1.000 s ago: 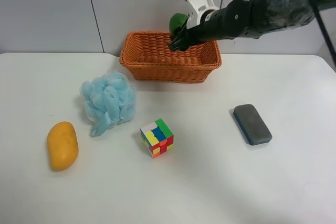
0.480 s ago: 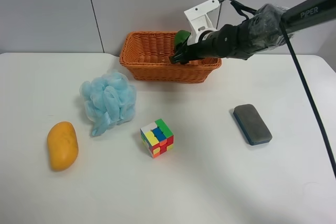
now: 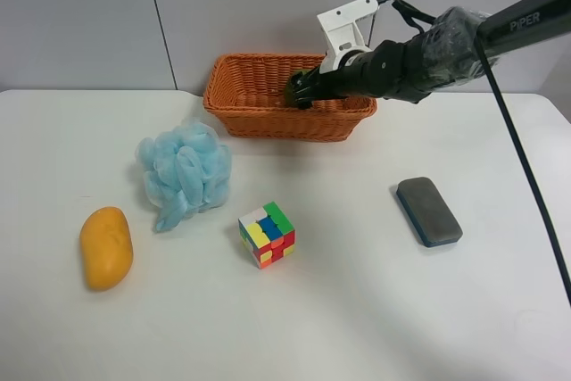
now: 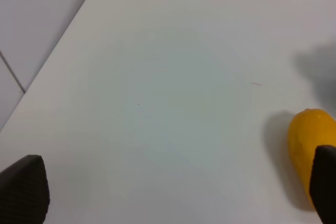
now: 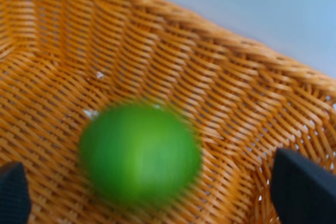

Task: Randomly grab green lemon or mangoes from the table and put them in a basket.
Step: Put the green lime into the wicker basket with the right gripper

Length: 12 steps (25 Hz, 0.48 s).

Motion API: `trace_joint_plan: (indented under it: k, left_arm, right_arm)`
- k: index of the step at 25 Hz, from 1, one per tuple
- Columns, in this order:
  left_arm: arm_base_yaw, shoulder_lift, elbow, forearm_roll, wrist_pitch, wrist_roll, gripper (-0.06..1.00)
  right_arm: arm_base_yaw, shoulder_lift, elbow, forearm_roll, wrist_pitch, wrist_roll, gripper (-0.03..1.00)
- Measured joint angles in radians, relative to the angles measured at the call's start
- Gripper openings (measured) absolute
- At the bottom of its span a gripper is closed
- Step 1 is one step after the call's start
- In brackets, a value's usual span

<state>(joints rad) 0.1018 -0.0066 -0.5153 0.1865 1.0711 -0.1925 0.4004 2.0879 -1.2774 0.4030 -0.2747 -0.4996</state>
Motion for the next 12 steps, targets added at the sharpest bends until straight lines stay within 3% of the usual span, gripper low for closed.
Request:
trace_joint_plan:
  k: [12]
  left_arm:
    - [0.000, 0.000, 0.000, 0.000, -0.001, 0.000, 0.99]
  right_arm:
    - [0.000, -0.037, 0.000, 0.001, 0.028, -0.011, 0.93]
